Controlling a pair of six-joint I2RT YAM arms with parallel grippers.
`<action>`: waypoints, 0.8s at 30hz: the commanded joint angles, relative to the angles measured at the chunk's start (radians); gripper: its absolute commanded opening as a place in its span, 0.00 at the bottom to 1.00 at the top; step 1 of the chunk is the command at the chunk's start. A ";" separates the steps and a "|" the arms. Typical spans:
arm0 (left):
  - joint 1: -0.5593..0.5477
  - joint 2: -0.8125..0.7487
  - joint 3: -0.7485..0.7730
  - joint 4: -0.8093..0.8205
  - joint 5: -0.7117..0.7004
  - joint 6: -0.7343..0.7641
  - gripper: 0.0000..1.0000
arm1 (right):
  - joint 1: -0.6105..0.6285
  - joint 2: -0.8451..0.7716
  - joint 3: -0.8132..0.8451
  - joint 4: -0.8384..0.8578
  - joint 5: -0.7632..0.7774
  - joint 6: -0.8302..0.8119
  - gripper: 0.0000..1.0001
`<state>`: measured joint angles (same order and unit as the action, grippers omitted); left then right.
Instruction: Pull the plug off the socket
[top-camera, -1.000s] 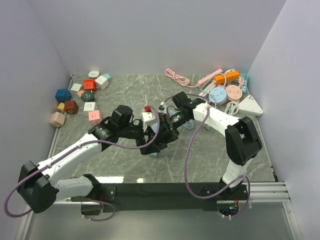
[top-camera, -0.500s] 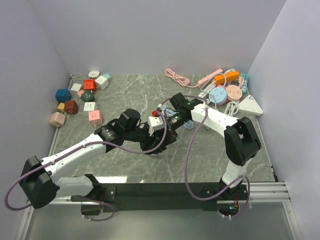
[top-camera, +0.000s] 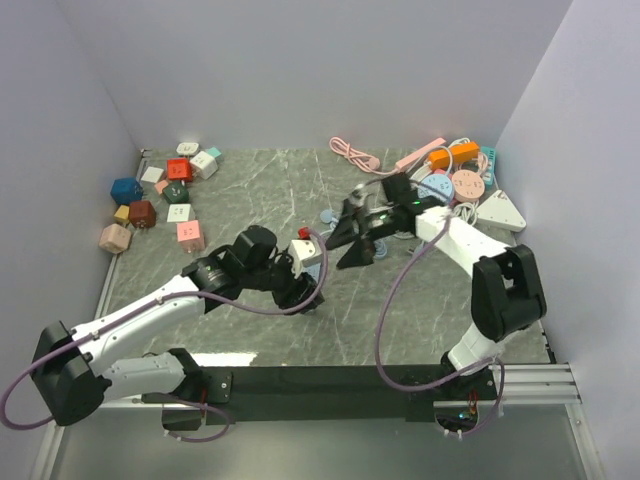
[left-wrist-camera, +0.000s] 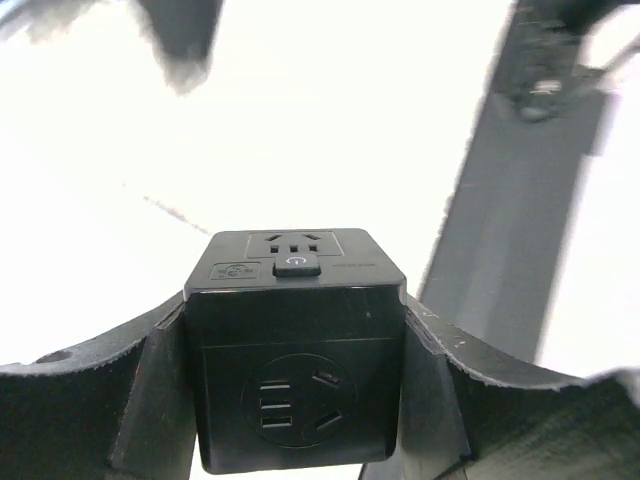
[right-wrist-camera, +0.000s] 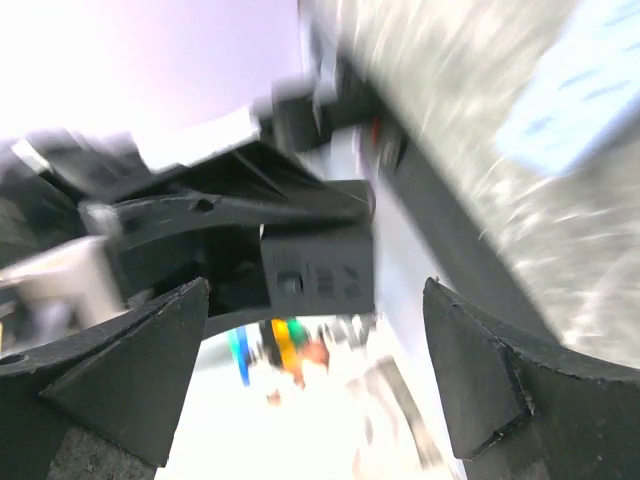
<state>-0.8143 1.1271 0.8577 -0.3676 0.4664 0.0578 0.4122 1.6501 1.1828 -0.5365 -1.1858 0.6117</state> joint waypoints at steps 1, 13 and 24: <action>0.015 -0.044 -0.016 0.010 -0.222 -0.039 0.00 | -0.144 -0.078 -0.026 0.103 0.110 0.096 0.95; 0.717 0.469 0.401 0.059 -0.361 -0.236 0.00 | -0.066 -0.115 0.026 -0.117 0.559 -0.102 0.97; 1.017 0.947 0.911 -0.123 -0.357 -0.345 0.10 | 0.237 0.011 0.052 0.003 0.908 0.063 0.98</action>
<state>0.1596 2.0480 1.6974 -0.4297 0.1051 -0.2356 0.6155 1.6093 1.1885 -0.5865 -0.4343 0.6140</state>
